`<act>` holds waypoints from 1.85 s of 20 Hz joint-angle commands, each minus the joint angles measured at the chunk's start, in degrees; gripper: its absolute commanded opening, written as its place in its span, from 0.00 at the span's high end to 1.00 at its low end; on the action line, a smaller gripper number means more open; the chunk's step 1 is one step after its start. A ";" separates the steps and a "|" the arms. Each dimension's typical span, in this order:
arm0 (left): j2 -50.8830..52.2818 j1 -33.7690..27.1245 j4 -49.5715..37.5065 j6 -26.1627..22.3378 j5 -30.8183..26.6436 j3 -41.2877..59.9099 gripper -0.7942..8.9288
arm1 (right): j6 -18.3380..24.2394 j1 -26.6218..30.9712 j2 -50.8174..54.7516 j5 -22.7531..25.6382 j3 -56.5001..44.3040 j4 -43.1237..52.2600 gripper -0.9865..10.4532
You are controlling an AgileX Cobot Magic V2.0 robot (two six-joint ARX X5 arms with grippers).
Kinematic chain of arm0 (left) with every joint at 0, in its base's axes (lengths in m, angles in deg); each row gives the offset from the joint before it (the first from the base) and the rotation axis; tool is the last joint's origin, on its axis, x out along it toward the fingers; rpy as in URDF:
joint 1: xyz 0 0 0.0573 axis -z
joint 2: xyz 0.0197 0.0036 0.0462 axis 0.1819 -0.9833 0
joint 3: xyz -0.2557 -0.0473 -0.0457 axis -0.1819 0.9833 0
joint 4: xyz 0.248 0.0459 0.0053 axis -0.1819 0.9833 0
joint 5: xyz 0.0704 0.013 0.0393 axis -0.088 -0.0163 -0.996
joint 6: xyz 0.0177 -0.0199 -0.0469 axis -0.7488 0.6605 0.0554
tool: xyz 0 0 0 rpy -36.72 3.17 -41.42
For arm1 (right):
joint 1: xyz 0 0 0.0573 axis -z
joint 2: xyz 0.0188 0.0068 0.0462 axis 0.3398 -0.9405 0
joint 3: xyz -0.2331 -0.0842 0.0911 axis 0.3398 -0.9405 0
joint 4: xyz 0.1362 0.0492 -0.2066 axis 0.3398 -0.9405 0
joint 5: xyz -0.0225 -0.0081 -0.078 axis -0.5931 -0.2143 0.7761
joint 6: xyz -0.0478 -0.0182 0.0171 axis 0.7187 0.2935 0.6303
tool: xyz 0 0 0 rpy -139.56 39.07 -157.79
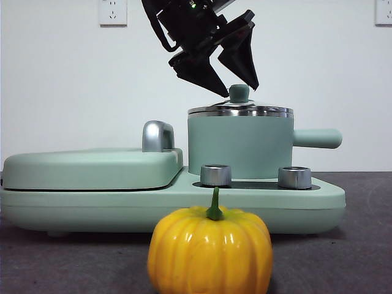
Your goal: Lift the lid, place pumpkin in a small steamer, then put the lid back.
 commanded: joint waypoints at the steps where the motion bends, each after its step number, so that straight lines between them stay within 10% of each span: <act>1: -1.11 0.55 -0.44 -1.18 0.00 -1.57 0.57 | 0.11 -0.20 -0.39 -0.17 1.07 0.55 0.49; 25: -1.07 0.79 9.09 3.34 0.02 -9.81 0.90 | 0.09 -1.25 -0.94 -0.20 1.84 -0.46 0.49; 37: 12.83 -6.51 19.26 3.30 -0.02 -10.05 0.90 | -2.40 -29.68 -15.58 10.91 5.92 -4.79 0.49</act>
